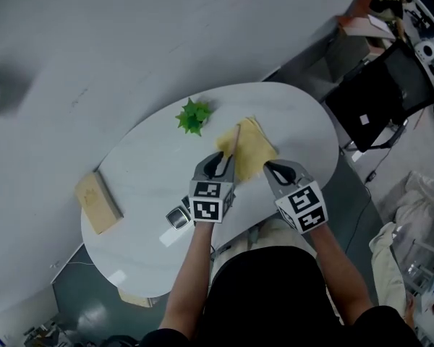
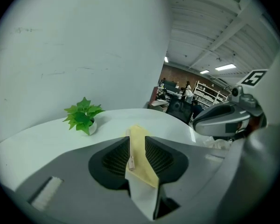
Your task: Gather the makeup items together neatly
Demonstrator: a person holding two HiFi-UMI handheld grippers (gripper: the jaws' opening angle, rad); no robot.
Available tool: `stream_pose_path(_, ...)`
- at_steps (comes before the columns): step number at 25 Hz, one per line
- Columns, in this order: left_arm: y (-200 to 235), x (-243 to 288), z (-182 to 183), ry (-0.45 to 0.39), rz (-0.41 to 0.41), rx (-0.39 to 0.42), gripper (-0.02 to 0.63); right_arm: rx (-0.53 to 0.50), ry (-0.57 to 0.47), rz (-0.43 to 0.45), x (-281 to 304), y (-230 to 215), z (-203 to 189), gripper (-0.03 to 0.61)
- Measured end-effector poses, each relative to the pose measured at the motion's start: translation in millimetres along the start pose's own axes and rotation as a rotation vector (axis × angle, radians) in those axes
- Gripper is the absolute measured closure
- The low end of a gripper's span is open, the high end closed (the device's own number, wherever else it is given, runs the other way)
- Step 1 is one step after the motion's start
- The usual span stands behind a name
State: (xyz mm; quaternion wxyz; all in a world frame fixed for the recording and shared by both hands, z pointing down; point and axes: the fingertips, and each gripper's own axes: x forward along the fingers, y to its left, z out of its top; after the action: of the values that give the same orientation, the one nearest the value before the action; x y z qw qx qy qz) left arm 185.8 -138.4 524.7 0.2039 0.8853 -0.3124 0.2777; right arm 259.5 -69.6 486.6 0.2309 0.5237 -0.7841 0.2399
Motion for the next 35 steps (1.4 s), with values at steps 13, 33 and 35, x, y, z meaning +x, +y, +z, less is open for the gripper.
stream_pose_path(13, 6.7, 60.6, -34.6, 0.159, 0.047, -0.025, 0.514, 0.040, 0.048, 0.015, 0.3, -19.9, -19.8, 0.560)
stream_pose_path(33, 15.0, 77.7, -52.2, 0.244, 0.085, -0.010, 0.551, 0.038, 0.053, 0.026, -0.5, -25.3, -21.7, 0.560)
stream_pose_path(35, 13.8, 75.1, -51.4, 0.243, 0.077, 0.000, 0.551, 0.034, 0.057, 0.029, -0.7, -23.7, -21.6, 0.560)
